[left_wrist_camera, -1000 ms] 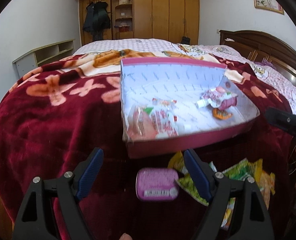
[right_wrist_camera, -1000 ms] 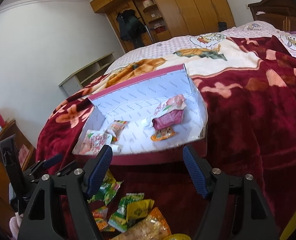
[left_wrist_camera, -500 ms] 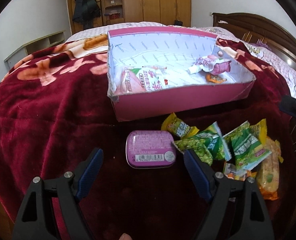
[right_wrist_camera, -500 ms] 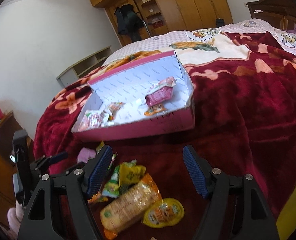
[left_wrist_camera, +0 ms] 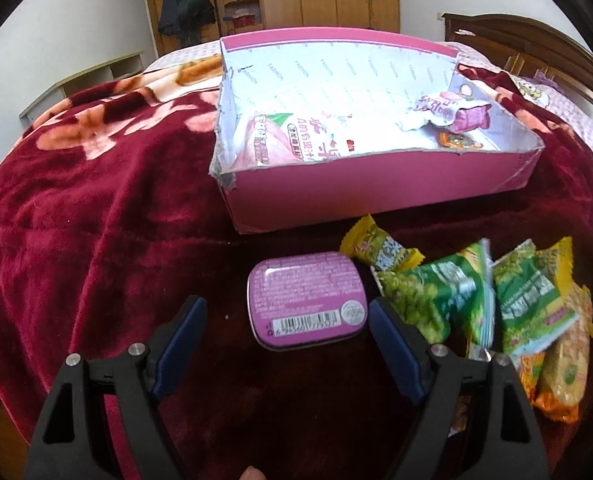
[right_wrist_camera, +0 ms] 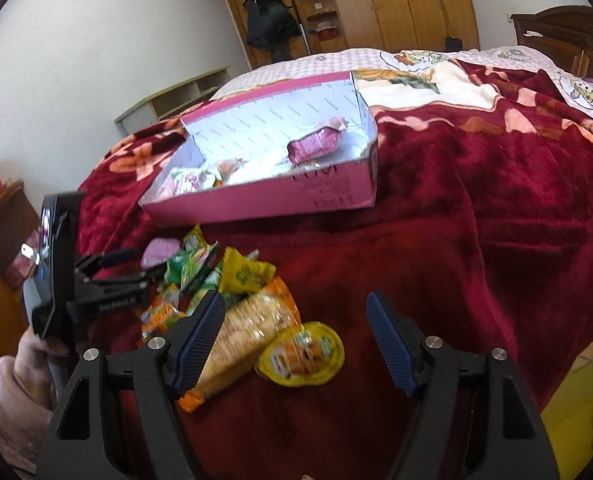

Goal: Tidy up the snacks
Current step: 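Grasp the purple mint tin with the left tool while the right tool approaches the yellow jelly cup, then grasp the yellow jelly cup with the right tool while the left tool lifts the tin, then carry the tin and jelly cup over the pink box and lower them, then open both tools to drop the tin and jelly cup in the box, then move both tools back to the snack pile toward the green pea bag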

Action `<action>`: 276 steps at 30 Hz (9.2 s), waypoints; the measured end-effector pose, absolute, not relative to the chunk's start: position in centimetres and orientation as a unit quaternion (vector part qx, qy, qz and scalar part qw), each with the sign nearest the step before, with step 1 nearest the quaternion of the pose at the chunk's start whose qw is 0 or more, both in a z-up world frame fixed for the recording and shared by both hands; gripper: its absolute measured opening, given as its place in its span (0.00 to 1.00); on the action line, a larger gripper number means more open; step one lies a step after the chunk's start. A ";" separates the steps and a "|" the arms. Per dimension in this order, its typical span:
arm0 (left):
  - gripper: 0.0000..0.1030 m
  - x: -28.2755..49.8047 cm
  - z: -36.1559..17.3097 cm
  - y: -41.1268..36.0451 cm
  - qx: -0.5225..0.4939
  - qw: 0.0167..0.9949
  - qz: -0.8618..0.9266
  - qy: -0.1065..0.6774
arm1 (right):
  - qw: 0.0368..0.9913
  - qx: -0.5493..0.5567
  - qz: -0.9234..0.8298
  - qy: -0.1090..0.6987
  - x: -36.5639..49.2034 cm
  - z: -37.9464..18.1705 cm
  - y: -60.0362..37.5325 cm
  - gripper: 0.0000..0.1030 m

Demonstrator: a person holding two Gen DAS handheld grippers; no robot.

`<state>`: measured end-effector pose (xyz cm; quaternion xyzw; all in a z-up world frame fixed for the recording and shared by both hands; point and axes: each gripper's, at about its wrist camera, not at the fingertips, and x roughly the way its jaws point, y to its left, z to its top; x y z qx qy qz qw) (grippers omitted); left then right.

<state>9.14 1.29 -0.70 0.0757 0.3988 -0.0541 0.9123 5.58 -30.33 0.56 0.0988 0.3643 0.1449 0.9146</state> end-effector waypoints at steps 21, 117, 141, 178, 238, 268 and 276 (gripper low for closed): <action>0.76 10.0 -1.5 3.2 0.035 0.914 -0.005 0.404 | 0.917 0.068 0.155 0.362 4.8 -2.1 -29.2 0.49; 0.63 8.7 10.0 0.3 -0.021 0.949 -0.113 0.294 | 0.945 0.097 0.158 0.270 8.7 6.8 -27.7 0.43; 0.63 17.4 8.0 -0.4 -0.010 0.947 -0.102 0.304 | 0.947 0.104 0.122 0.278 14.7 5.5 -29.1 0.43; 0.66 23.0 3.7 -1.8 0.026 0.936 -0.072 0.343 | 0.951 0.080 0.096 0.283 18.4 2.1 -28.9 0.43; 0.87 12.1 6.9 0.0 0.017 0.939 -0.081 0.333 | 0.948 0.102 0.138 0.270 11.9 4.9 -27.7 0.70; 0.87 7.7 2.2 -1.7 0.002 0.911 -0.101 0.401 | 0.936 0.127 0.137 0.297 6.8 2.6 -29.4 0.70; 0.87 7.9 1.3 -2.5 0.005 0.908 -0.099 0.408 | 0.934 0.120 0.140 0.307 6.1 1.7 -29.2 0.70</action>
